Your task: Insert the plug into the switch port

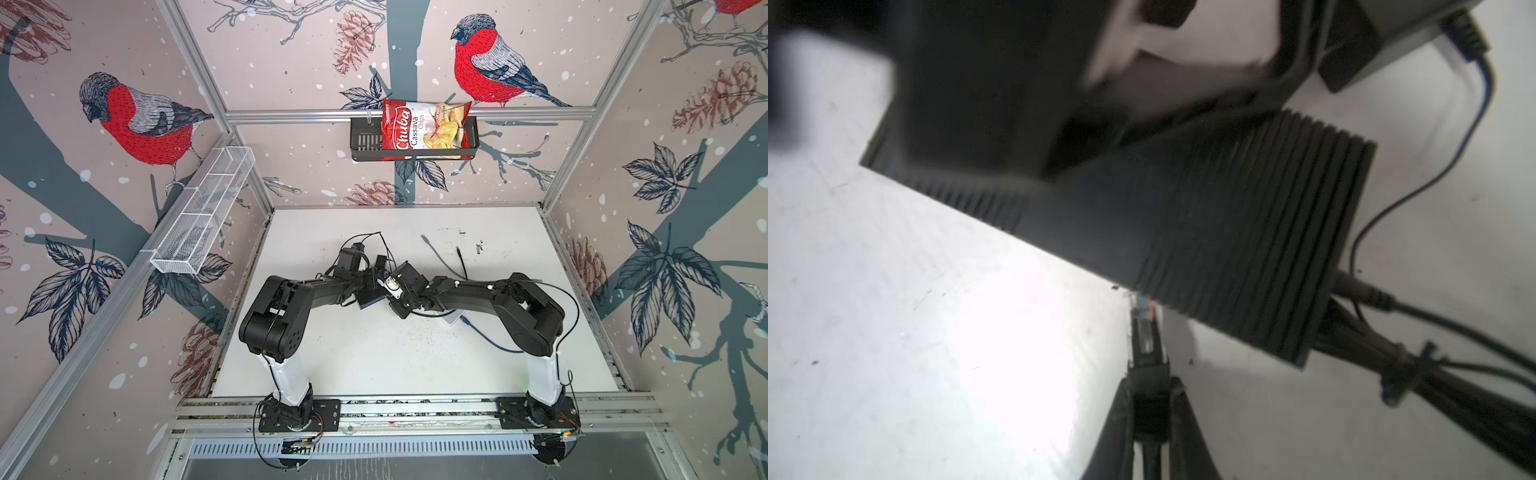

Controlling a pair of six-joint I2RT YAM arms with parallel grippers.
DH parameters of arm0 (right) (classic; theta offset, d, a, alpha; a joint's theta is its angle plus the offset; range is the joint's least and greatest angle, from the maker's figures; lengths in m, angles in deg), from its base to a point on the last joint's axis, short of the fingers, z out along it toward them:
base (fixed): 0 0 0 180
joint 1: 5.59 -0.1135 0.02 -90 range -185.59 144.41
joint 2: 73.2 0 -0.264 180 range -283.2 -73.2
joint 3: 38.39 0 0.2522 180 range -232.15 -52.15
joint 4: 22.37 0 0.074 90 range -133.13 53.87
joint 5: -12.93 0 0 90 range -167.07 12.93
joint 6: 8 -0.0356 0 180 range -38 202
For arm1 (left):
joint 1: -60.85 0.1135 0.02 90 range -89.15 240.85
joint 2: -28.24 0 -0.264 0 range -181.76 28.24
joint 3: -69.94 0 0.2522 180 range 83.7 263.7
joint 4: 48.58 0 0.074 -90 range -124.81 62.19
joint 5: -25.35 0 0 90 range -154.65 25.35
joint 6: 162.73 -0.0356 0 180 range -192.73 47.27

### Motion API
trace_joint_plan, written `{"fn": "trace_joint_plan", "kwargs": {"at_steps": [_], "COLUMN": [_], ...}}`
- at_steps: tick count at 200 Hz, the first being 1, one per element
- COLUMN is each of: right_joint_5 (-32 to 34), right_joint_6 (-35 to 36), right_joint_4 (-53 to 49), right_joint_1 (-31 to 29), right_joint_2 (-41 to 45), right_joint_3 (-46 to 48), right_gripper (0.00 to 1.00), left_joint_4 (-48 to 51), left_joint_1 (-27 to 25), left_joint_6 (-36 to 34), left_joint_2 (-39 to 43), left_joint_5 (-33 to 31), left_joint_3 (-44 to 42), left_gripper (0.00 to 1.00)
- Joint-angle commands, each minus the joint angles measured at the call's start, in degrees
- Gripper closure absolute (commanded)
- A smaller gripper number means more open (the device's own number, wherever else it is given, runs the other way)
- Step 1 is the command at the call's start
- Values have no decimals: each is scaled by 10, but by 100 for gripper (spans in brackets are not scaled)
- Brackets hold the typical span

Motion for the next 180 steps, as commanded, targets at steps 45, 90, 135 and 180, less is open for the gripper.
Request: {"fn": "trace_joint_plan", "kwargs": {"at_steps": [45, 90, 135, 180], "right_joint_5": [39, 35, 35, 35], "right_joint_6": [-3, 3, 6, 5], "right_joint_4": [26, 30, 33, 41], "right_joint_1": [-1, -3, -3, -2], "right_joint_2": [3, -1, -6, -14], "right_joint_3": [10, 8, 5, -6], "right_gripper": [97, 97, 97, 97], "left_joint_4": [121, 109, 100, 85], "left_joint_1": [-1, 1, 4, 3], "left_joint_6": [-25, -11, -12, -15], "left_joint_2": [1, -12, -16, -32], "left_joint_5": [9, 11, 34, 60], "left_joint_3": [14, 32, 43, 24], "left_gripper": [49, 58, 66, 69]}}
